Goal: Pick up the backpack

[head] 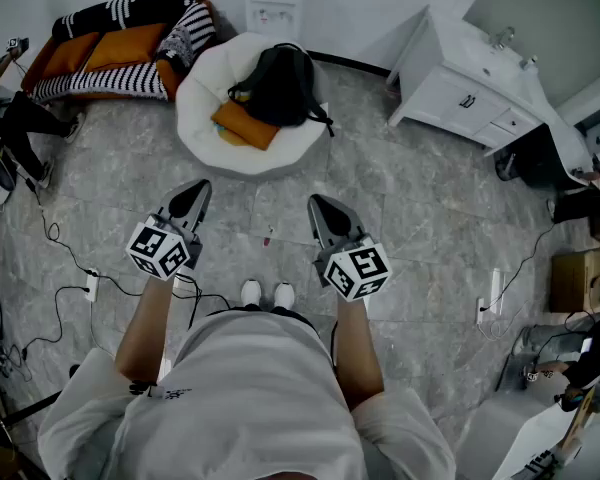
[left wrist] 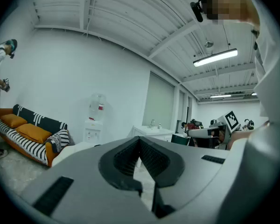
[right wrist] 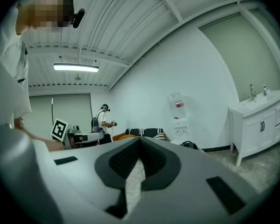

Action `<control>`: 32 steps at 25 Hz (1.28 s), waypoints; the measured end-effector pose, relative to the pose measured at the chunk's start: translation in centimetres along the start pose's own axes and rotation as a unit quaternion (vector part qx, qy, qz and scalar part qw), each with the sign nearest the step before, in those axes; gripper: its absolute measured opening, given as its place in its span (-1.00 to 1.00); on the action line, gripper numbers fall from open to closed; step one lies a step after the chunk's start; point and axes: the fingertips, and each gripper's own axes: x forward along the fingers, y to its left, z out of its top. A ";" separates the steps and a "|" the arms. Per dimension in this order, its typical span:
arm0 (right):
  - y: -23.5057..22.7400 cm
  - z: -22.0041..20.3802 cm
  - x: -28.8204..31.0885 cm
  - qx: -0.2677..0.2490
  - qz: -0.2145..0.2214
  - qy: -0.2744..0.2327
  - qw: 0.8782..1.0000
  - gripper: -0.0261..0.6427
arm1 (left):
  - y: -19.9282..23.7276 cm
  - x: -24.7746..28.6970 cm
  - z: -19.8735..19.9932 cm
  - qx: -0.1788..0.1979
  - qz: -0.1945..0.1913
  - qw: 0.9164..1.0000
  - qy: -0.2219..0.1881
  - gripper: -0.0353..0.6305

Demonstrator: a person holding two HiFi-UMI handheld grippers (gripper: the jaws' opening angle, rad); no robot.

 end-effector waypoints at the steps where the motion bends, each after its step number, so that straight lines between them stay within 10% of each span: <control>1: 0.0 0.0 0.1 0.000 0.000 0.000 1.000 -0.91 | 0.1 0.0 0.1 0.000 0.000 1.000 -0.001 -0.89; 32: 2.8 1.3 6.0 0.010 -0.005 -0.016 1.000 -0.91 | 6.7 -0.7 0.5 -0.006 -0.032 0.999 -0.005 -0.89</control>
